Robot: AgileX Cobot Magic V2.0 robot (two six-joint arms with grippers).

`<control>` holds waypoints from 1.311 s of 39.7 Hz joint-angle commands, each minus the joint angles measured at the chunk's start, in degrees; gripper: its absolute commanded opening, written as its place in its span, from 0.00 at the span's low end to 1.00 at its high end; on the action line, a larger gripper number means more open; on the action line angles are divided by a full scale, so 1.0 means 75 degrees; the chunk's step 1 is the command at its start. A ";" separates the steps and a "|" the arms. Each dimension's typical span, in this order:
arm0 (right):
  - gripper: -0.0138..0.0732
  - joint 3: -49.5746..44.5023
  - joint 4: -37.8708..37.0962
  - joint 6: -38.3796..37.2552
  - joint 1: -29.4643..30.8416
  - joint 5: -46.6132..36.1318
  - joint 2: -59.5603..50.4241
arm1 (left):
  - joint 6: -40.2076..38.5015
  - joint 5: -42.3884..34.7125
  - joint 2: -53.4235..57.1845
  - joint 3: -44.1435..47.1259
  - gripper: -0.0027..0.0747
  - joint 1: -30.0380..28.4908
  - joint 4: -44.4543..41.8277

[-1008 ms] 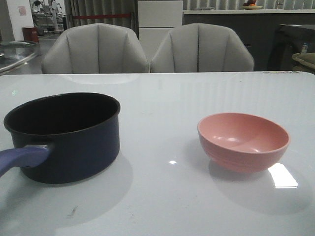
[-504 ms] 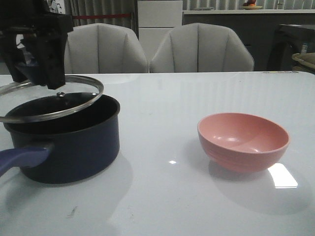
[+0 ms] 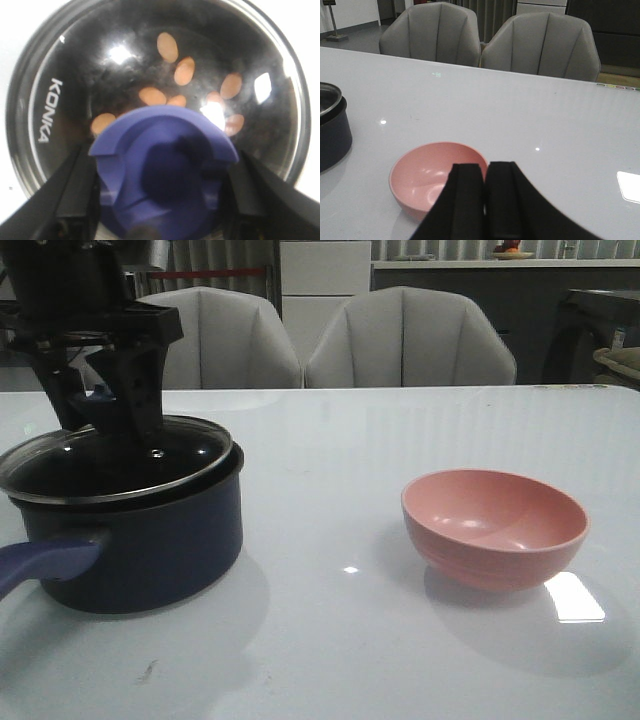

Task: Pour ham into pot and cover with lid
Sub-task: 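Lower the glass lid onto the saucepan with the left gripper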

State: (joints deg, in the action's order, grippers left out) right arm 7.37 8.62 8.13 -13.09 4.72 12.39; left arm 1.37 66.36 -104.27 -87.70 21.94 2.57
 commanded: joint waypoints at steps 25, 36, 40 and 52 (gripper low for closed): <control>0.33 0.0213 -0.0022 0.0064 -0.0002 -0.0629 0.0058 | -0.0104 0.0995 0.0053 -0.0217 0.55 0.0080 0.0241; 0.33 0.0213 -0.0022 0.0064 -0.0002 -0.0629 0.0058 | -0.0104 0.0993 0.0084 -0.0217 0.55 0.0111 0.0582; 0.33 0.0213 -0.0022 0.0064 -0.0002 -0.0629 0.0058 | -0.0104 0.0993 0.0084 -0.0217 0.55 0.0206 0.0582; 0.33 0.0213 -0.0022 0.0064 -0.0002 -0.0629 0.0058 | -0.0104 0.0993 0.0084 -0.0217 0.68 0.0281 0.0582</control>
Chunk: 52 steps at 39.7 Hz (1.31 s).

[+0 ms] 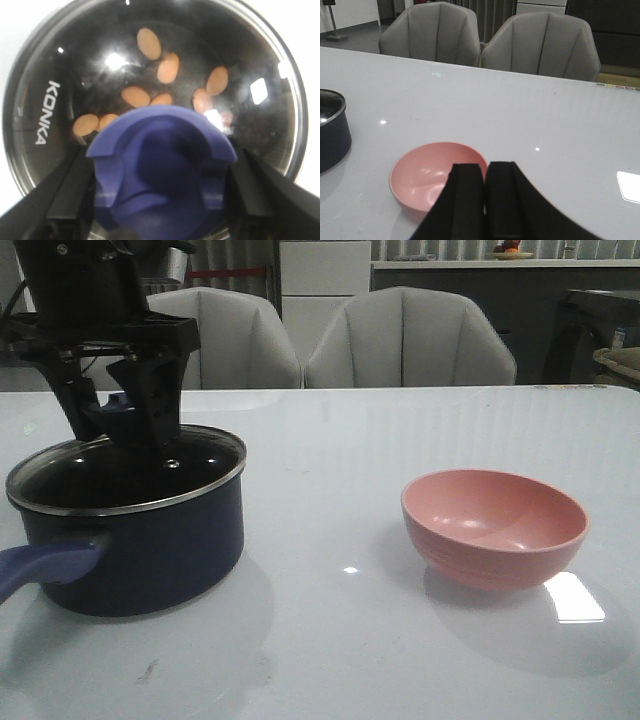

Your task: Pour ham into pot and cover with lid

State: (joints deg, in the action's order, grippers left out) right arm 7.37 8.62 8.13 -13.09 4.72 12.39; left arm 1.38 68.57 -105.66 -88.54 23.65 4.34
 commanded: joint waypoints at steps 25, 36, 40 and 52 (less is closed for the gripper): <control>0.33 0.0213 -0.0022 0.0064 -0.0002 -0.0629 0.0058 | -0.0106 0.0698 0.0547 -0.1261 0.71 0.0052 0.0312; 0.33 0.0213 -0.0022 0.0064 -0.0002 -0.0629 0.0058 | -0.0076 0.0563 0.1436 -0.1172 0.71 0.0052 -0.0053; 0.33 0.0213 -0.0022 0.0064 -0.0002 -0.0629 0.0058 | -0.0064 0.0083 0.2152 -0.0766 0.71 0.0052 -0.0184; 0.33 0.0213 -0.0022 0.0064 -0.0002 -0.0629 0.0058 | -0.0064 -0.1575 0.4850 0.1248 0.71 0.0052 -0.0435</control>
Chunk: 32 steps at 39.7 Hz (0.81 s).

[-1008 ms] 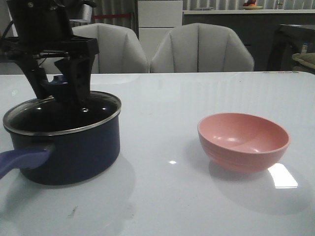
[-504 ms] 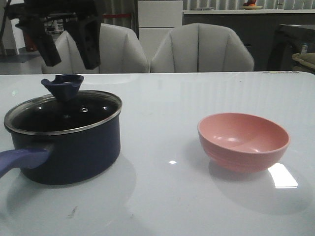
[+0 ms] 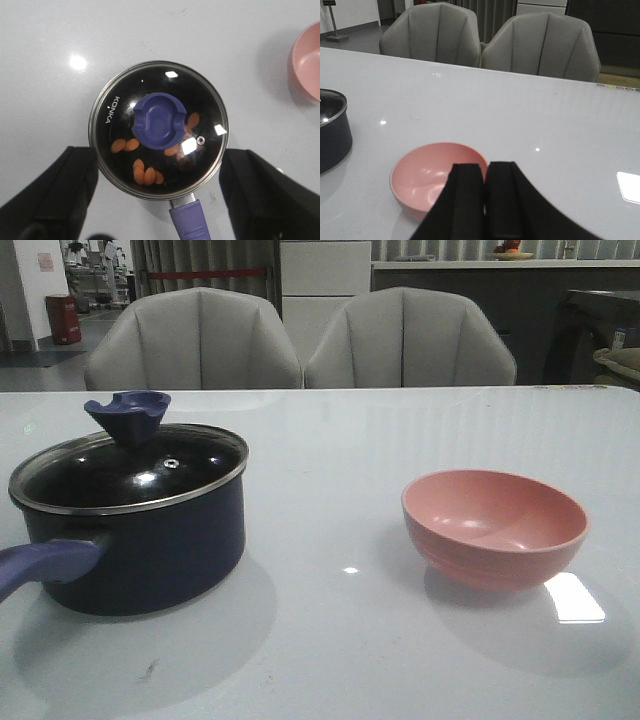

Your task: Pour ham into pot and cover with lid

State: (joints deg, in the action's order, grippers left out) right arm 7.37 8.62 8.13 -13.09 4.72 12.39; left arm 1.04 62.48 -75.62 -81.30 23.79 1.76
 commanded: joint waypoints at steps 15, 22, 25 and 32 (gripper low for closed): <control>0.33 0.0213 -0.0022 0.0064 -0.0002 -0.0629 0.0058 | -0.0017 -0.3238 0.4501 0.4092 0.71 0.0034 -0.0345; 0.33 0.0197 -0.0022 0.0064 -0.0002 -0.0629 0.0058 | -0.0017 -0.4006 0.6272 0.5723 0.68 0.0034 -0.0341; 0.33 0.0197 -0.0022 0.0064 -0.0002 -0.0629 0.0058 | -0.0017 -0.4239 0.7050 0.6311 0.60 0.0034 -0.0341; 0.33 0.0197 -0.0022 0.0064 -0.0002 -0.0629 0.0058 | -0.0017 -0.4779 0.8395 0.7257 0.23 0.0034 -0.0431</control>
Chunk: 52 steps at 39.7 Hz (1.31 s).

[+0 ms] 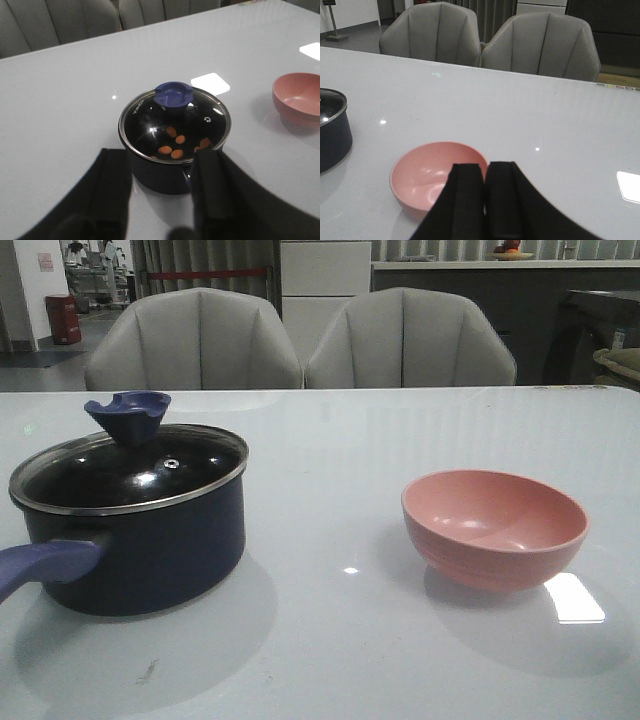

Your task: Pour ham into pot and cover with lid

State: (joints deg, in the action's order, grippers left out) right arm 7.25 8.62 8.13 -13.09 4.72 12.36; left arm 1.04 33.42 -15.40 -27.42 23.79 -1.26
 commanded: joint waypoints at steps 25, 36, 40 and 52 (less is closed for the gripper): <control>0.33 0.0213 -0.0022 0.0064 -0.0002 -0.0629 0.0062 | -0.0017 -0.1024 0.0958 0.0376 0.19 0.0034 -0.0109; 0.33 0.0213 -0.0022 0.0064 -0.0002 -0.0629 0.0062 | -0.0017 -0.2525 0.1392 0.1432 0.19 -0.1009 -0.0005; 0.33 0.0213 -0.0022 0.0064 -0.0002 -0.0629 0.0062 | -0.0033 -0.3602 0.1868 0.2252 0.19 -0.1750 -0.0005; 0.33 0.0213 -0.0022 0.0064 -0.0002 -0.0629 0.0062 | -0.0138 -0.4996 0.2251 0.3932 0.19 -0.2550 0.0209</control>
State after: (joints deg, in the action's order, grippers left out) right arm 7.23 8.62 8.13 -13.09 4.72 12.36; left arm 0.70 1.24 0.32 0.42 5.30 -0.81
